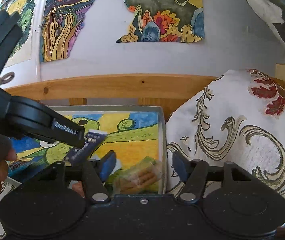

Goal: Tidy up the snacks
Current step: 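Lower the milk-powder stick into the tray with the left tool while the right releases the pastry, then move both open tools back over the snack pile on the bed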

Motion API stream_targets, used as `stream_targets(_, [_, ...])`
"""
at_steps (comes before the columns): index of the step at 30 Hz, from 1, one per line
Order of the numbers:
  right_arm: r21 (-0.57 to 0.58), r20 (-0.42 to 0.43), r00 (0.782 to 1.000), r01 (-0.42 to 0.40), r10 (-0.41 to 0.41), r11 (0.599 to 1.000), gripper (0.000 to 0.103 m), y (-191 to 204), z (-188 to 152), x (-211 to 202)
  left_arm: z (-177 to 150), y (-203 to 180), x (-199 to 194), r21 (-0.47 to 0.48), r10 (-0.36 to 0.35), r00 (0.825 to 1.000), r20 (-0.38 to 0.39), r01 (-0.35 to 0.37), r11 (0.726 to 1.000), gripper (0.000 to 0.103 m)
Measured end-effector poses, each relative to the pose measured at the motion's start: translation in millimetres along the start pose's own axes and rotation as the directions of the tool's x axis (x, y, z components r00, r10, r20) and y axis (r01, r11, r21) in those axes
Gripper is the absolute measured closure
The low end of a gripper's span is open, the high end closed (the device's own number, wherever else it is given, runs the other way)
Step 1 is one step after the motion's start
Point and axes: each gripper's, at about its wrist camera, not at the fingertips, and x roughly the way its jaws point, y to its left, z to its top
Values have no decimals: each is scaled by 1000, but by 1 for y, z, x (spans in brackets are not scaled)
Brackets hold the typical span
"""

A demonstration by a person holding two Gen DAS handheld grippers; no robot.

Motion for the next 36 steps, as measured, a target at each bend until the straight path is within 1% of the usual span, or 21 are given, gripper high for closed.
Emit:
stream_targets(1, [1,3,1000,0,0,1000,30,0,0,-1,0,3,-2,-7,6,1000,9,-6,1000,33])
stream_targets(4, [-3,12,1000,4,-4,1000,22,0,1,-5,-1,10,-13,-17,12,999,32,-12,1000,22])
stream_targets(6, [-6,25,1000,7,-7,1000,19,1,3,-10,-3,15,-22,-20,26,998,60,-25,999,11])
stream_targets(7, [-7,31,999,8,-8,1000,17,1,4,-14,-5,18,-28,-24,34,997,76,-32,999,9])
stream_targets(9, [-9,48,999,12,-11,1000,11,4,6,-22,-9,27,-41,-42,49,993,107,-45,998,1])
stream_targets(11, [-10,63,998,9,-8,1000,5,6,8,-33,-14,34,-54,-60,56,989,138,-48,997,1])
stream_targets(13, [-1,84,996,12,-12,1000,2,8,10,-45,-19,42,-66,-68,43,986,159,-32,997,1])
stream_targets(18, [23,145,989,8,-11,1000,1,14,18,-84,-33,58,-99,-111,39,975,219,-14,994,1])
stream_targets(23, [16,195,981,-3,-1,1000,1,26,23,-118,-52,74,-131,-166,52,969,240,-12,986,1])
stream_targets(29, [-16,206,978,-16,19,1000,1,44,17,-152,-74,90,-167,-195,76,965,252,-26,980,1])
stream_targets(36, [-50,198,979,-40,49,998,1,62,4,-187,-101,111,-205,-189,100,955,278,-48,981,1])
